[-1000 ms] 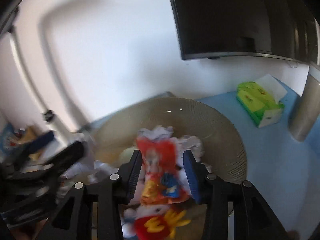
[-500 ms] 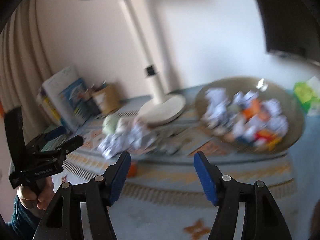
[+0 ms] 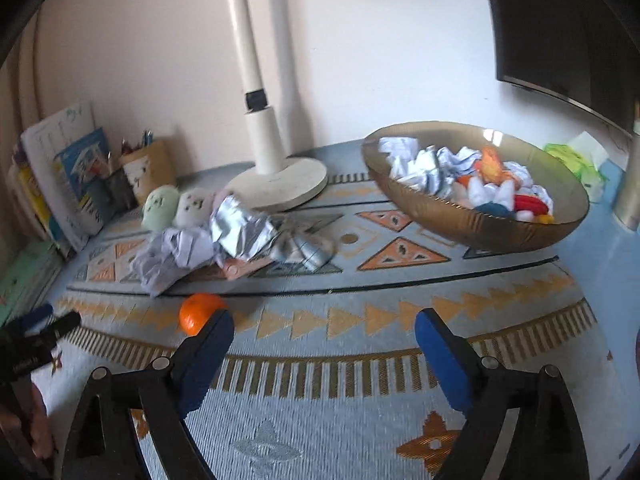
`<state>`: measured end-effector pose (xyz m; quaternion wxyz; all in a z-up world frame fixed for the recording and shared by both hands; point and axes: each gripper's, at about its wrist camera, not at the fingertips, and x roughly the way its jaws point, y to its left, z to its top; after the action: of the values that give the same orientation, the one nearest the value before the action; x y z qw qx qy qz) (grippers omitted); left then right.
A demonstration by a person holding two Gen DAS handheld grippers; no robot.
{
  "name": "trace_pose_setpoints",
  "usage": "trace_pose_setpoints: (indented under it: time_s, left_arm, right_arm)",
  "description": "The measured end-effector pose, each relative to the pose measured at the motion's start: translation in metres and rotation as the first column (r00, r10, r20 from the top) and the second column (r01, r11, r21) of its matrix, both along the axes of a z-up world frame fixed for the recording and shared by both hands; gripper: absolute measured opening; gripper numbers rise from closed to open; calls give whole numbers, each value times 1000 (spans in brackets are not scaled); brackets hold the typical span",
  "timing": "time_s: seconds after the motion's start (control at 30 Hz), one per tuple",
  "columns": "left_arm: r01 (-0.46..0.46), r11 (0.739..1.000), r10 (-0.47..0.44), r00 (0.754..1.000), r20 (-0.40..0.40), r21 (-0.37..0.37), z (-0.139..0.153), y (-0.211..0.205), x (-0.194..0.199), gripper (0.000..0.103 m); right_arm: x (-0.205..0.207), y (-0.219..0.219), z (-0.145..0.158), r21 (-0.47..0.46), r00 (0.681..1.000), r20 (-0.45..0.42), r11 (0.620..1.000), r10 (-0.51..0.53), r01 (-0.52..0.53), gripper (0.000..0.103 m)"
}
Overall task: Organize objects
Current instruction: 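Move both open grippers back toward the remaining items on the rug, then grasp a crumpled paper wad with the left gripper while the right grasps the orange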
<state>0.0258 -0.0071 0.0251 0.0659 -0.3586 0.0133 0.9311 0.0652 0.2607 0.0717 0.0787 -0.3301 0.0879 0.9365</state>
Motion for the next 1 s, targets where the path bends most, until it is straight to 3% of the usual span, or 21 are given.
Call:
trace_pose_setpoints:
  time_s: [0.1,0.3,0.57,0.63,0.7,0.77,0.9,0.97,1.0]
  left_arm:
    - [5,1000,-5,1000,-6,-7,-1,2,3,101]
    - [-3,1000,3,1000,11,-10,-2,4,3,101]
    - [36,996,-33,999,41,-87,-8,20,2,101]
    - [96,990,-89,993,77,-99,-8,28,-2,101]
    - [230,969,-216,966,140,-91,0,41,-13,101]
    - [338,933,-321,937,136,-124,18,58,-26,102]
    - [440,885,-427,898,111,-153,23,81,-59,101]
    - [461,864,-439,887,143,-205,7,93,-76,99]
    - [470,854,-448,882,145,-225,2,96,-80,89]
  right_arm:
    - [-3,-7,-2,44,1000,30,999,9,-10,91]
    - [3,-20,2,122,999,-16,992,36,-34,91]
    - [3,-19,0,110,999,-8,993,48,-47,91]
    - [2,-19,-1,100,998,3,993,59,-59,94]
    - [1,-19,-3,78,996,13,993,85,-85,98]
    - [-3,-23,-4,33,984,28,984,177,-177,98]
    - [-28,-38,-6,-117,931,176,946,320,-303,98]
    - [-41,-50,-8,-120,904,251,938,346,-325,98]
    - [-48,-55,-10,-91,896,284,940,342,-330,97]
